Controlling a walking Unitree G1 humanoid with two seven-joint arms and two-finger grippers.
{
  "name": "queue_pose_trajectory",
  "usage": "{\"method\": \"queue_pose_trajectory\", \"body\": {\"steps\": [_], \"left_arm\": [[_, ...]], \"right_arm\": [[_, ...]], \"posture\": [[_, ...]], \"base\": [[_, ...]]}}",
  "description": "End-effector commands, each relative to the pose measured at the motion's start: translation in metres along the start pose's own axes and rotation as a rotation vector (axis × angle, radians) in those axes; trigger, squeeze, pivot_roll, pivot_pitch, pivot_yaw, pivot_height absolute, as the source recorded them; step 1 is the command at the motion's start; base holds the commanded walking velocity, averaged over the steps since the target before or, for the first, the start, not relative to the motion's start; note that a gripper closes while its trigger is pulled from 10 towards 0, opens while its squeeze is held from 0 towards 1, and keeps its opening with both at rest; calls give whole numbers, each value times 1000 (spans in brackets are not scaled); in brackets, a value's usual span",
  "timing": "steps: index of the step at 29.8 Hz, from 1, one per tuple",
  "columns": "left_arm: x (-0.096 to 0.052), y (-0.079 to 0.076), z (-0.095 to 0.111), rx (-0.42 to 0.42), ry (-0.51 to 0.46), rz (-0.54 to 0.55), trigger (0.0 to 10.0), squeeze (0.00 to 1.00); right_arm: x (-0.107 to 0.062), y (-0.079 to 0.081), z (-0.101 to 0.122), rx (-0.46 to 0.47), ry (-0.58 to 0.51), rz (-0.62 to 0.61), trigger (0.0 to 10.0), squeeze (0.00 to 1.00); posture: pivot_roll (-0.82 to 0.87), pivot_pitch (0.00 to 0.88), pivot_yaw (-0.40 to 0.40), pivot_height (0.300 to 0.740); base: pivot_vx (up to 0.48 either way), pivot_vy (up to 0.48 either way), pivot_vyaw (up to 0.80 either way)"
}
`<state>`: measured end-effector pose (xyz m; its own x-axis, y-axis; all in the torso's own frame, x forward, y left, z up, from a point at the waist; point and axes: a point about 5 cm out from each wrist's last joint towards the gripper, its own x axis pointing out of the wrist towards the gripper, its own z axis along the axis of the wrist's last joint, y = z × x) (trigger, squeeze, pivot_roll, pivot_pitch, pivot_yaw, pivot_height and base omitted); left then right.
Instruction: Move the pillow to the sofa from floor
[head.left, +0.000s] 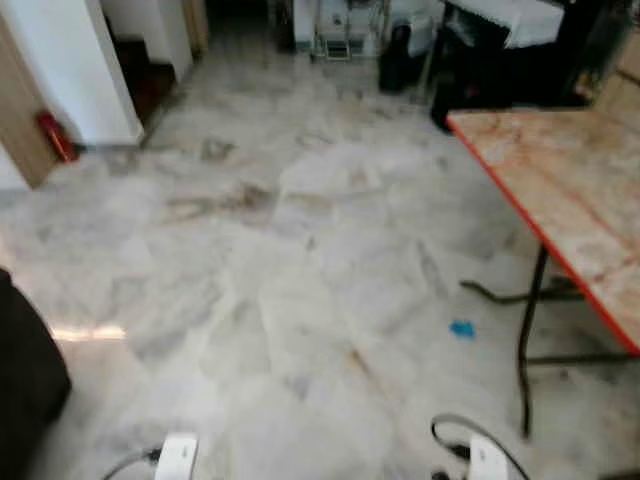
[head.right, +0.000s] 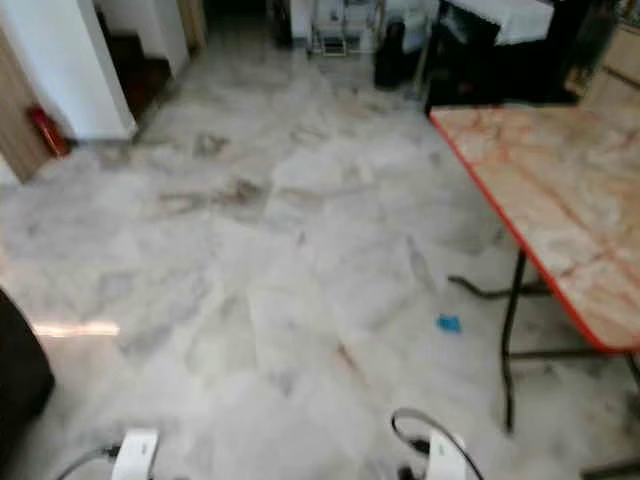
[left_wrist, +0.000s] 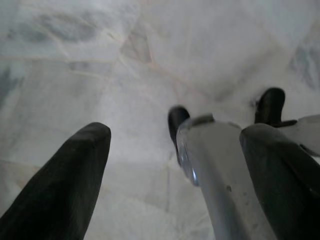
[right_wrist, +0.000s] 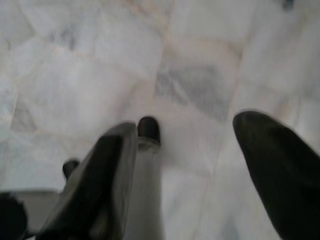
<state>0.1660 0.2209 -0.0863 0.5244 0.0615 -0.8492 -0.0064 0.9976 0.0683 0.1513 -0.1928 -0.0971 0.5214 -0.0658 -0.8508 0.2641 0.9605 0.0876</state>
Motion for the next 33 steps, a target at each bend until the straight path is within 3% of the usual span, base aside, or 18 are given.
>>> {"method": "queue_pose_trajectory", "body": {"steps": [1, 33], "left_arm": [[0, -2, 1, 4, -1, -7, 10000, 0], [1, -2, 2, -16, -5, -3, 10000, 0]], "right_arm": [[0, -4, 5, 4, -15, -11, 10000, 0], [1, -3, 9, 1, -21, -7, 10000, 0]], "posture": [[-67, 0, -47, 740], [-60, 0, -56, 740]], "base": [[-296, 0, 0], [-299, 0, 0]]}}
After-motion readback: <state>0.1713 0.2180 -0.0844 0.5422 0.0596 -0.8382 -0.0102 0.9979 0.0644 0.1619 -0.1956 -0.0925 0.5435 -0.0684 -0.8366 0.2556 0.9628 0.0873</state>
